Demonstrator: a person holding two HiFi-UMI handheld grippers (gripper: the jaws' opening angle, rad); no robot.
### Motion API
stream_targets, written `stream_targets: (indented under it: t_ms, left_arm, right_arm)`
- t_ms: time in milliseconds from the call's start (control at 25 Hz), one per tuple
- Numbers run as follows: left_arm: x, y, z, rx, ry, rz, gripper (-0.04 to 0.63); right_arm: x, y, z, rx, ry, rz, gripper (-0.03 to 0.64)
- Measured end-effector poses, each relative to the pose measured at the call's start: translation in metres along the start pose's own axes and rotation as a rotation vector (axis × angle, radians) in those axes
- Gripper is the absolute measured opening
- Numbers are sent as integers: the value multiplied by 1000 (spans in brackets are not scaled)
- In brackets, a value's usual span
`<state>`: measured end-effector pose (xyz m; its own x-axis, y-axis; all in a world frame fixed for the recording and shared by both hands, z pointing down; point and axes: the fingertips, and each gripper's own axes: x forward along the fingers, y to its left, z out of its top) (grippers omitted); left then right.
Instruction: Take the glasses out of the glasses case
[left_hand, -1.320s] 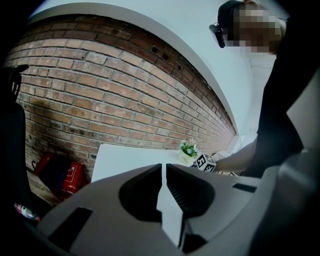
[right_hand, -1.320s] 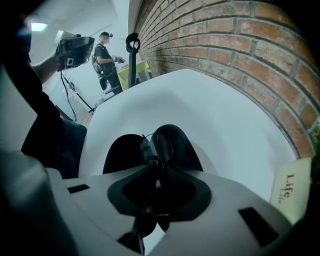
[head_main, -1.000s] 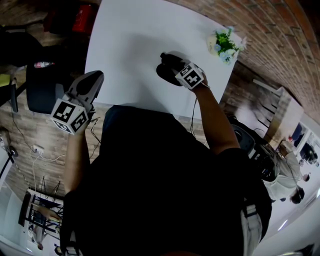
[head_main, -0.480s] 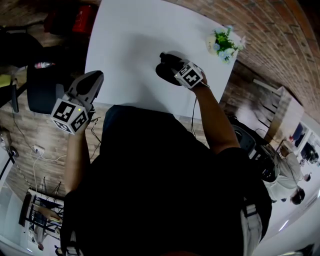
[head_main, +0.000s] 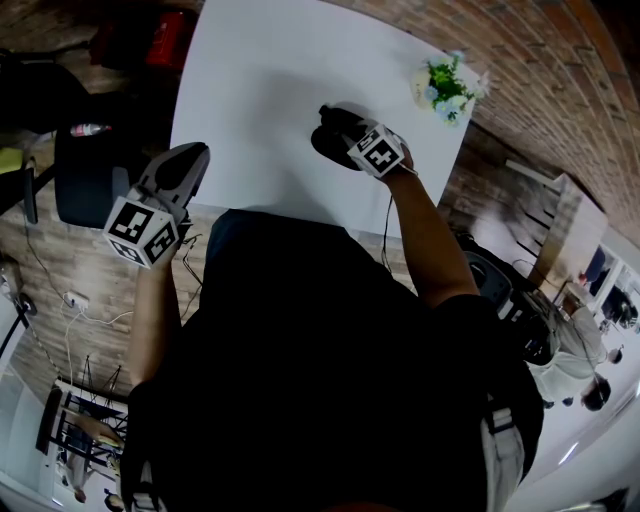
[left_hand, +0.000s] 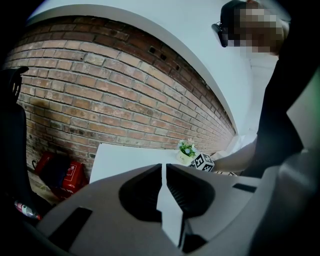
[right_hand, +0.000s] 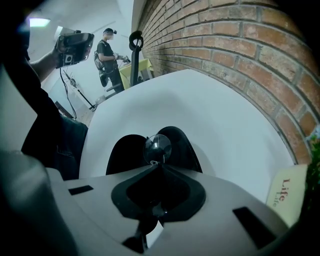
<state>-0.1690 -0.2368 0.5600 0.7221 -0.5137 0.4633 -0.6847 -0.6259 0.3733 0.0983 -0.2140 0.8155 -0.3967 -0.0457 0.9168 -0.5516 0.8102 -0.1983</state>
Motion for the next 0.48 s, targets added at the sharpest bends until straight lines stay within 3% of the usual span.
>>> stream_targets:
  t_ms: [480]
  left_arm:
    - [-10,-8,3,19,-15,2,34]
  right_arm:
    - [-11,0,-1,-1,-20,-37,25]
